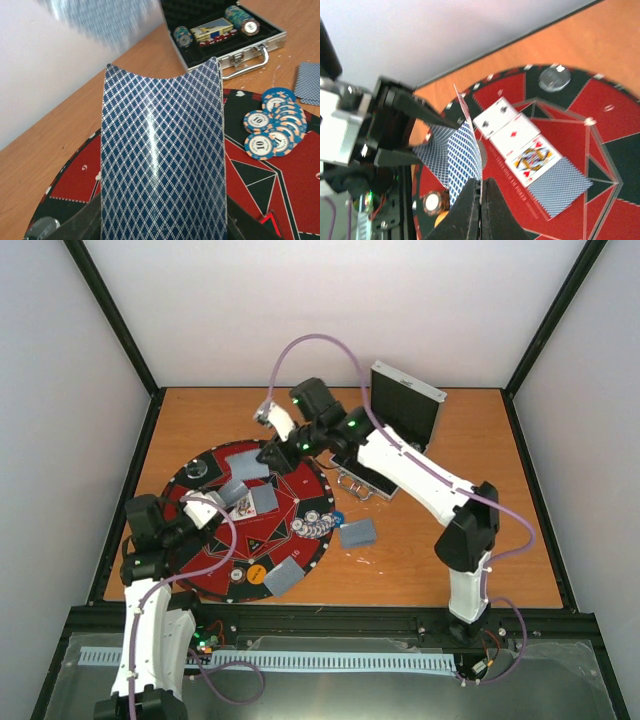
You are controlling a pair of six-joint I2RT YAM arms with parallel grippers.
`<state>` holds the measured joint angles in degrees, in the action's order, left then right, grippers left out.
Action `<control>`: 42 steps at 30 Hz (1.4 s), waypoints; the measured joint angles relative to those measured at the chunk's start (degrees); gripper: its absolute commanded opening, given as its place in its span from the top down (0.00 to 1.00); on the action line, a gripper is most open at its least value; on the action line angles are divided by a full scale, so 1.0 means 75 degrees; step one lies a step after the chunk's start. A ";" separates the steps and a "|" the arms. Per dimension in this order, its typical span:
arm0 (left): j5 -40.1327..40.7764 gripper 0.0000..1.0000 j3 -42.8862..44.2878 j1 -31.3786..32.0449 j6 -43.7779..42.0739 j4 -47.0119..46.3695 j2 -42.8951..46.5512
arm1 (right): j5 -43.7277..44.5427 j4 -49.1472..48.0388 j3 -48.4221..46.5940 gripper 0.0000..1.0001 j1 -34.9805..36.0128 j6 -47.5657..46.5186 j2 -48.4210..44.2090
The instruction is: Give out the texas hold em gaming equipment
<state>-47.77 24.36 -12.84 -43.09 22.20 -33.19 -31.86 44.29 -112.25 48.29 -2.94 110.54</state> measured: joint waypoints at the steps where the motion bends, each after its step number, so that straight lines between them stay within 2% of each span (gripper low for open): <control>1: 0.0119 0.60 -0.0038 0.0000 0.0178 -0.0119 -0.0003 | -0.0026 -0.0195 0.0047 0.97 -0.0099 0.0178 -0.0111; 4: 0.0498 0.60 -0.0169 0.0000 0.0688 -0.0452 -0.0003 | 0.0385 -0.1241 0.0731 0.97 -0.0458 0.1145 -0.0778; 11: 0.1518 0.60 -0.0385 0.0000 0.1728 -0.1072 0.0029 | 0.3075 -0.3724 0.3605 0.97 -0.0664 0.4366 -0.2037; 16: 0.1944 0.60 -0.0367 0.0000 0.2436 -0.1466 0.0076 | 0.4841 -0.4826 0.5488 0.97 -0.0516 0.6749 -0.1719; 21: 0.1964 0.60 -0.0332 0.0000 0.2841 -0.1743 0.0175 | 0.5846 -0.5246 0.5654 0.97 -0.0201 0.8460 -0.0746; 29: 0.1967 0.60 -0.0332 0.0000 0.2958 -0.1827 0.0207 | 0.5694 -0.5531 0.5126 0.97 0.0300 0.9804 0.0367; 36: 0.1964 0.60 -0.0332 0.0000 0.2961 -0.1915 0.0224 | 0.4890 -0.5692 0.5365 0.97 0.0344 1.0981 0.0729; 42: 0.1961 0.60 -0.0332 0.0000 0.2958 -0.1938 0.0274 | 0.4739 -0.5767 0.5388 0.97 0.0481 1.1677 0.1029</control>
<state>-33.06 21.87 -12.84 -20.91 7.66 -31.14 3.68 1.04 -71.83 51.90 84.64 118.26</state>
